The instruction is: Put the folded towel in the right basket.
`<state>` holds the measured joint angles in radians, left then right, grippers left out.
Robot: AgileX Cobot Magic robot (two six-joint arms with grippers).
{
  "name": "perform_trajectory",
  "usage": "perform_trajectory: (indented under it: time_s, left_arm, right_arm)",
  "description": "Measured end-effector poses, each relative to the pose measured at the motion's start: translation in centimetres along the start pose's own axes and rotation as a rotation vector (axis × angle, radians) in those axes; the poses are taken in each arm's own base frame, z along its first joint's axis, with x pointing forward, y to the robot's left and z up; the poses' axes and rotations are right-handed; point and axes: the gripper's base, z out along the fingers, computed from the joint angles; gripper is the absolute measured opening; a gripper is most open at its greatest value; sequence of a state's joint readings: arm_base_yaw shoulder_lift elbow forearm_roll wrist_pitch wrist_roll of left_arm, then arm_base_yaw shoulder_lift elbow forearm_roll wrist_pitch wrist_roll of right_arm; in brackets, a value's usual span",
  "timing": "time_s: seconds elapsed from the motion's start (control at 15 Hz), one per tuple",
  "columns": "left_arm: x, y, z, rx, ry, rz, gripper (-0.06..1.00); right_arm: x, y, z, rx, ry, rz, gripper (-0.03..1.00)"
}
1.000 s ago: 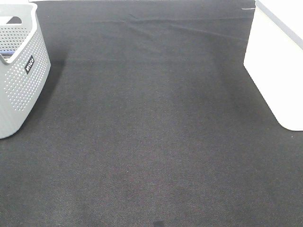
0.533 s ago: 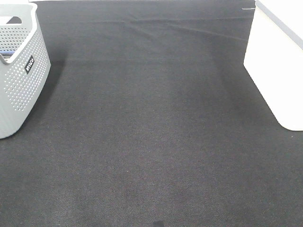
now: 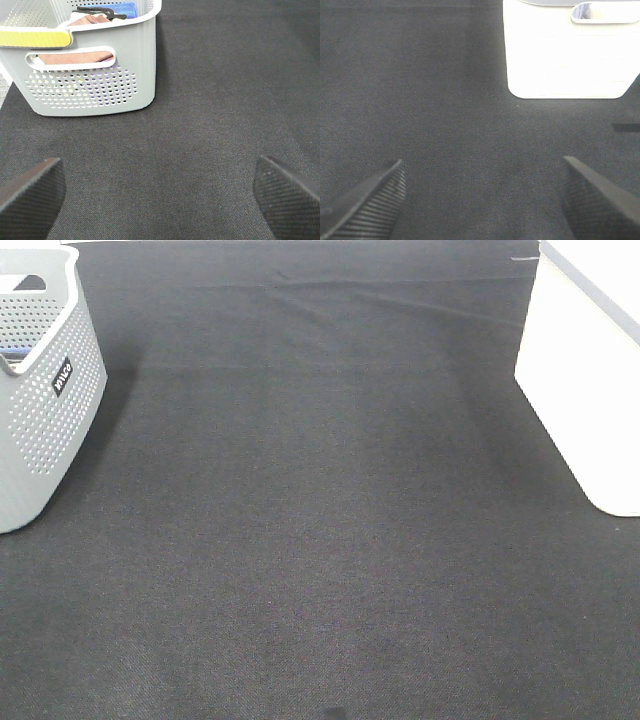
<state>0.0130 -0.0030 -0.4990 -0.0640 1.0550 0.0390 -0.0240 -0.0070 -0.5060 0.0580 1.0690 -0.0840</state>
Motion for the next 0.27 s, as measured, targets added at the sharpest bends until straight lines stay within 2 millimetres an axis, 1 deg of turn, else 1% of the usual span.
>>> perform_trajectory:
  time_s: [0.27]
  left_arm:
    - [0.0,0.0,0.0,0.0,0.0,0.0,0.97]
  right_arm:
    - [0.0,0.0,0.0,0.0,0.0,0.0,0.78]
